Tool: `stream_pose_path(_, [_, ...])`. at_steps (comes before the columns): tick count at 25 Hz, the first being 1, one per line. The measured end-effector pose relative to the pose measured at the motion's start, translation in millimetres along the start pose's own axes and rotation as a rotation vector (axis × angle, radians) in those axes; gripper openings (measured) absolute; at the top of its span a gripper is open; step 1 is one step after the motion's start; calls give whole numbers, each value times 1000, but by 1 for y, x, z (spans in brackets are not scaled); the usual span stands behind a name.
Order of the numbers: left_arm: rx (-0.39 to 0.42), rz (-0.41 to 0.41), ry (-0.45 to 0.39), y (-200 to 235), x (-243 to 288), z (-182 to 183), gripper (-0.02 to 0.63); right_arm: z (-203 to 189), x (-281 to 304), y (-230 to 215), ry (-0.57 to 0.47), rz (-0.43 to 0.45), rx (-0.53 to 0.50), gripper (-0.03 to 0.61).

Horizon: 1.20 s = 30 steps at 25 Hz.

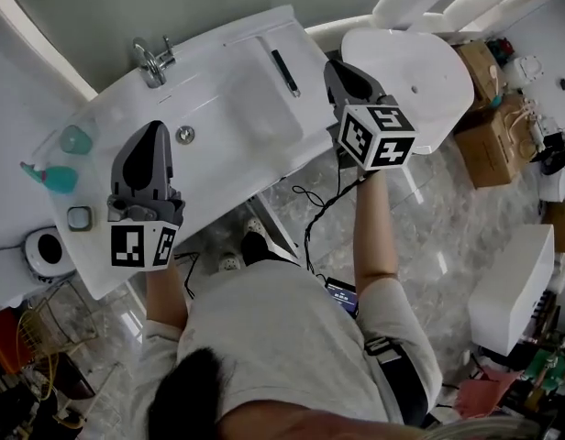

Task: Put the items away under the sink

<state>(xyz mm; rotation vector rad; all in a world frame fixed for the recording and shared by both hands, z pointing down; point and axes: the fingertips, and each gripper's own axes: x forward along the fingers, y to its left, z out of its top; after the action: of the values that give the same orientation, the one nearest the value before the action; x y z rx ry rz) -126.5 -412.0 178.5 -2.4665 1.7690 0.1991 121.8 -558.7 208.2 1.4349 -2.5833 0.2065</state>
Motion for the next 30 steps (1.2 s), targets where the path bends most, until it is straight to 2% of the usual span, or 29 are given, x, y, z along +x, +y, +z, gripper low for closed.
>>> stream_pose_path(5, [5, 26, 31, -1, 15, -13, 8, -12, 57, -25, 94, 48, -20, 12])
stream_pose_path(12, [10, 76, 60, 6, 26, -29, 8, -62, 134, -41, 256, 141, 26, 12])
stream_pose_path(20, [-2, 130, 101, 15, 37, -52, 8, -124, 191, -58, 390, 151, 72, 48])
stream_pose_path(30, [10, 151, 168, 18, 48, -82, 8, -187, 244, -77, 501, 145, 140, 98])
